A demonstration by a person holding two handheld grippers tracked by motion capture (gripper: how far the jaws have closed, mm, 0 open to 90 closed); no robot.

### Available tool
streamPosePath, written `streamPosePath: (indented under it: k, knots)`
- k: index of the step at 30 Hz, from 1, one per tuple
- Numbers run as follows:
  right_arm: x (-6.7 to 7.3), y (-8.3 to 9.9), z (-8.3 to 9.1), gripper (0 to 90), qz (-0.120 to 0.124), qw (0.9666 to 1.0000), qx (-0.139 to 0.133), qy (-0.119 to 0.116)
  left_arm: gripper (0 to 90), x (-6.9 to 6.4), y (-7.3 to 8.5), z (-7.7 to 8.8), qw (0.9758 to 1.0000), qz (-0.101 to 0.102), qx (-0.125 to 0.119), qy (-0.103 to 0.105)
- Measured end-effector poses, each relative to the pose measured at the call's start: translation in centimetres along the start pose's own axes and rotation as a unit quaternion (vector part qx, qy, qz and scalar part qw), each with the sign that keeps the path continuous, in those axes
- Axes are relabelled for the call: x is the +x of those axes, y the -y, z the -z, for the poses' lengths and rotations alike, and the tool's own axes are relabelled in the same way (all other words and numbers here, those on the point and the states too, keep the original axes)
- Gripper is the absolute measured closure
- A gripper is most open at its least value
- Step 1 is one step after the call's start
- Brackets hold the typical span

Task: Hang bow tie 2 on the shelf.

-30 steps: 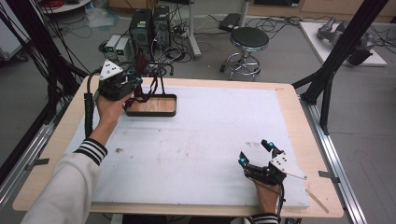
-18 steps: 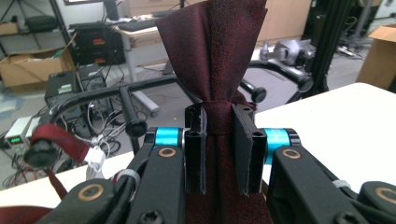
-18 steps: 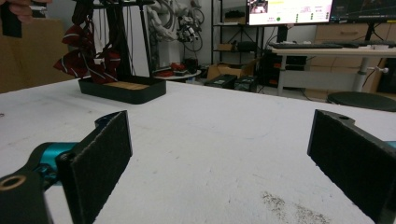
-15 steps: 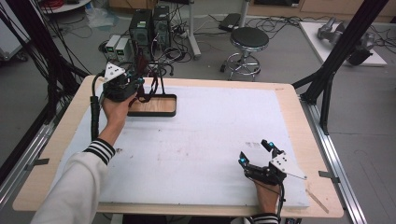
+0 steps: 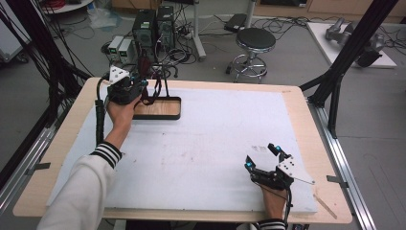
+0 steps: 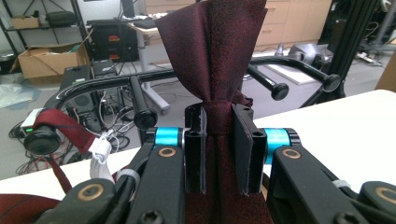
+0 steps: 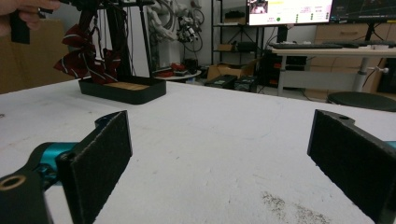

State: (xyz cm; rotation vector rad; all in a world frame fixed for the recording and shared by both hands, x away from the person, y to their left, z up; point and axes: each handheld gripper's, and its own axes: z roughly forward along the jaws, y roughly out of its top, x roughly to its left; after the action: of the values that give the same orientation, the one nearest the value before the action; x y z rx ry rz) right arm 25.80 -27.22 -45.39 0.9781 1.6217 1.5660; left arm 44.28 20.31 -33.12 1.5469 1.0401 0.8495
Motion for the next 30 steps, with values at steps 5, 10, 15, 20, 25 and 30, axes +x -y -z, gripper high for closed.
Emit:
streamPosePath:
  k: [5,10,15,20,25,30]
  knots:
    - [0.01,0.0,0.01,5.6,-0.001,1.0,0.0,0.0,75.8,-0.02,0.12,-0.09,1.0,0.003,-0.003,-0.004]
    - [0.01,0.0,0.0,5.6,0.0,1.0,0.0,0.0,75.8,0.03,0.35,-0.19,0.9999,0.008,-0.001,-0.01]
    - [0.01,0.01,0.0,5.6,0.0,1.0,0.001,0.0,75.8,0.1,0.6,-0.31,0.9999,0.008,0.004,-0.013]
    - [0.03,0.0,0.01,5.6,-0.004,1.0,0.001,0.0,75.8,0.21,0.7,-0.46,0.9997,0.014,0.007,-0.02]
    - [0.01,0.01,0.01,5.6,-0.003,1.0,0.001,0.0,75.8,0.17,0.8,-0.6,0.9995,0.017,0.01,-0.024]
    - [0.0,0.01,0.01,5.6,-0.003,1.0,0.001,0.0,75.8,0.08,0.87,-0.72,0.9994,0.014,0.014,-0.029]
